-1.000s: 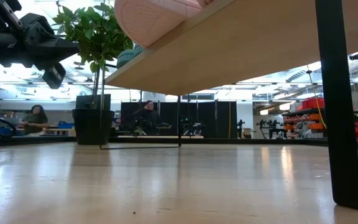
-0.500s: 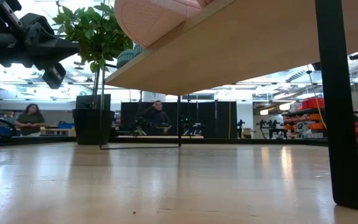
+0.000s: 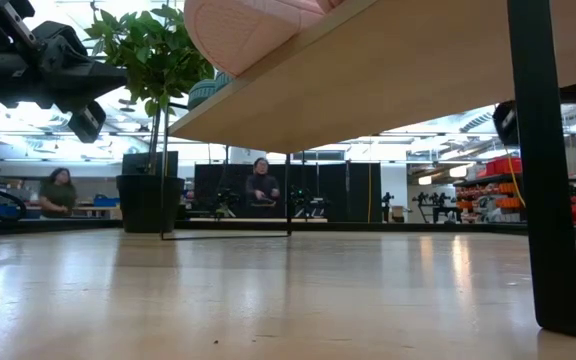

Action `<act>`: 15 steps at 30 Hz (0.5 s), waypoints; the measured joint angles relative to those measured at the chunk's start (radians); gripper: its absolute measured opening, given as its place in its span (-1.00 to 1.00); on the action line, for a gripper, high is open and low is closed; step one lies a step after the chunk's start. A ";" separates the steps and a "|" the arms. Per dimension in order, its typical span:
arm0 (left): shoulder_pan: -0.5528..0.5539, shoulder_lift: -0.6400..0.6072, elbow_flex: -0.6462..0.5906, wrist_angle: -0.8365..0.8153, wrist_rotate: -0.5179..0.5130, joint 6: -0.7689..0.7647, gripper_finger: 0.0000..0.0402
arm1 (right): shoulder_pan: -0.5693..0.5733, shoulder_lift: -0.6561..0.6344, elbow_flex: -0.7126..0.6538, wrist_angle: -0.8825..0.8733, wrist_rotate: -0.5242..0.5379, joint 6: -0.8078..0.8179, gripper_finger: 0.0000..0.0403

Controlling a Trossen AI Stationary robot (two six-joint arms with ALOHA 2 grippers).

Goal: Pick and place slides into the shelf
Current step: Return to Home Position

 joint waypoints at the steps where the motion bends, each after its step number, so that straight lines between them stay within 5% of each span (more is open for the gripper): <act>1: 0.000 0.000 0.000 0.000 0.000 0.000 -0.88 | 0.001 0.000 -0.025 0.041 -0.004 0.026 -1.00; 15: 0.000 0.000 0.000 0.001 0.001 0.000 -0.83 | 0.062 0.031 -0.055 0.071 -0.083 -0.156 -1.00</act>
